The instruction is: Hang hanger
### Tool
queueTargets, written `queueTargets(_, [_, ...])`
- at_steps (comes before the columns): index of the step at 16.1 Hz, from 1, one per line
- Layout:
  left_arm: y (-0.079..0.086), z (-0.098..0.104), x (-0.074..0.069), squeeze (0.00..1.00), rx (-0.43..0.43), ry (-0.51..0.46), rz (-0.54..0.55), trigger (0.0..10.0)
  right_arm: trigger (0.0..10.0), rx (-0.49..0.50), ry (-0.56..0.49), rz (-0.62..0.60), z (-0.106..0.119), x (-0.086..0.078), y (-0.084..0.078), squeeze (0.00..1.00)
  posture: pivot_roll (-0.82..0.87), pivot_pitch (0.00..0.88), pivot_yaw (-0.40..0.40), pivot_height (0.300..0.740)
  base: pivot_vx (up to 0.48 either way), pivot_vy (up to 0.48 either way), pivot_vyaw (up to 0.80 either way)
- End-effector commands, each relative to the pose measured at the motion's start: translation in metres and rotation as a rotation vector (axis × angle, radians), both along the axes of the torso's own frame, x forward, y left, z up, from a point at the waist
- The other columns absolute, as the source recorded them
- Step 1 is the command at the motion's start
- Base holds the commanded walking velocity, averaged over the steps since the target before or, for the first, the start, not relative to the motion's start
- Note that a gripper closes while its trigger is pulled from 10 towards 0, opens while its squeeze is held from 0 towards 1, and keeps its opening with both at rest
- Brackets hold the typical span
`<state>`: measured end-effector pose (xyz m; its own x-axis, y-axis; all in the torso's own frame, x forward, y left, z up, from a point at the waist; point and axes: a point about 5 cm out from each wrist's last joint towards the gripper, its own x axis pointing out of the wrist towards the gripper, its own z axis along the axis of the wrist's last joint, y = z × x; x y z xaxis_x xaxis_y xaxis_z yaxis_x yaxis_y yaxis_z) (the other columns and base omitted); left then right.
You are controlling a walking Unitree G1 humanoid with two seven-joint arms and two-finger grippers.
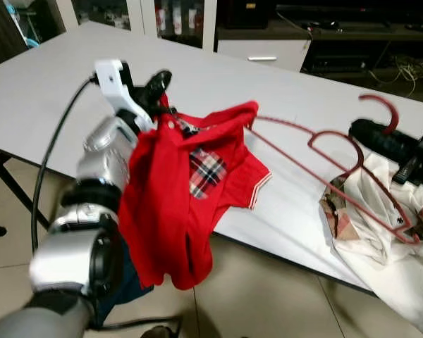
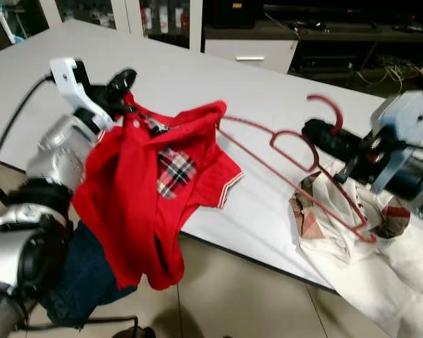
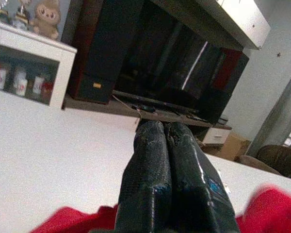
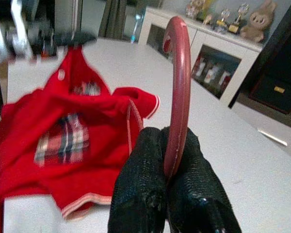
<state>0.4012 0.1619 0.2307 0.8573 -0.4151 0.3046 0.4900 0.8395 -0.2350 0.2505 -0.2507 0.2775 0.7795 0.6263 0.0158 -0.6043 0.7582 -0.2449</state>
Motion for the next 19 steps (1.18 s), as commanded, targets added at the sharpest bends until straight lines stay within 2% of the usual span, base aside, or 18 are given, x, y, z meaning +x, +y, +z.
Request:
queueTargets(1, [-0.004, -0.003, -0.002, 0.0, 0.014, -0.007, -0.009, 0.0, 10.0, 0.021, -0.028, -0.022, 0.009, -0.002, -0.007, 0.0, 0.0, 0.084, -0.07, 0.74, 0.0, 0.0, 0.0])
queueTargets(2, [-0.008, -0.014, -0.004, 0.0, 0.016, 0.013, -0.014, 0.0, 10.0, 0.028, -0.031, -0.011, 0.013, -0.002, -0.013, 0.0, 0.0, 0.08, -0.076, 0.74, 0.0, 0.0, 0.0])
queueTargets(3, [-0.008, -0.014, -0.004, 0.0, 0.016, 0.013, -0.014, 0.0, 10.0, 0.028, -0.031, -0.011, 0.013, -0.002, -0.013, 0.0, 0.0, 0.08, -0.076, 0.74, 0.0, 0.0, 0.0])
queueTargets(4, [-0.01, -0.022, -0.006, 0.0, 0.014, 0.026, -0.011, 0.0, 10.0, 0.031, -0.015, -0.007, 0.014, -0.002, -0.027, 0.0, 0.0, 0.074, -0.079, 0.74, 0.0, 0.0, 0.0])
queueTargets(6, [-0.01, -0.022, -0.006, 0.0, 0.011, 0.027, -0.003, 0.0, 10.0, -0.017, 0.01, 0.015, 0.009, -0.007, -0.035, 0.0, 0.0, 0.069, -0.081, 0.74, 0.0, 0.0, 0.0])
queueTargets(8, [-0.009, -0.023, -0.006, 0.0, 0.013, 0.026, 0.004, 0.0, 10.0, -0.06, 0.018, 0.064, 0.005, -0.014, -0.036, 0.0, 0.0, 0.066, -0.081, 0.74, 0.0, 0.0, 0.0])
queueTargets(11, [-0.008, -0.022, -0.006, 0.0, 0.023, 0.019, 0.016, 0.0, 10.0, -0.103, 0.03, 0.246, 0.007, -0.033, -0.025, 0.0, 0.0, 0.058, -0.078, 0.74, 0.0, 0.0, 0.0])
queueTargets(12, [-0.009, -0.021, -0.006, 0.0, 0.027, 0.015, 0.016, 0.0, 10.0, -0.087, 0.029, 0.32, 0.011, -0.04, -0.023, 0.0, -0.01, 0.055, -0.074, 0.74, 0.0, 0.0, 0.0])
queueTargets(14, [-0.01, -0.02, -0.005, 0.0, 0.031, 0.014, 0.013, 0.0, 10.0, -0.075, 0.022, 0.37, 0.012, -0.044, -0.02, 0.0, -0.02, 0.051, -0.069, 0.74, 0.0, 0.0, 0.0])
queueTargets(16, [-0.014, -0.02, -0.004, 0.0, 0.035, 0.012, 0.005, 0.0, 10.0, 0.006, -0.019, 0.39, 0.018, -0.042, -0.019, 0.0, -0.02, 0.049, -0.068, 0.74, 0.0, 0.0, 0.0])
queueTargets(17, [-0.015, -0.019, -0.004, 0.0, 0.037, 0.009, 0.001, 0.0, 10.0, 0.063, -0.045, 0.349, 0.02, -0.036, -0.024, 0.0, -0.02, 0.048, -0.068, 0.74, 0.0, 0.0, 0.0])
queueTargets(19, [-0.017, -0.019, -0.004, 0.0, 0.038, 0.005, -0.002, 0.0, 10.0, 0.082, -0.036, 0.297, 0.017, -0.032, -0.035, 0.0, -0.01, 0.046, -0.068, 0.74, 0.0, 0.0, 0.0])
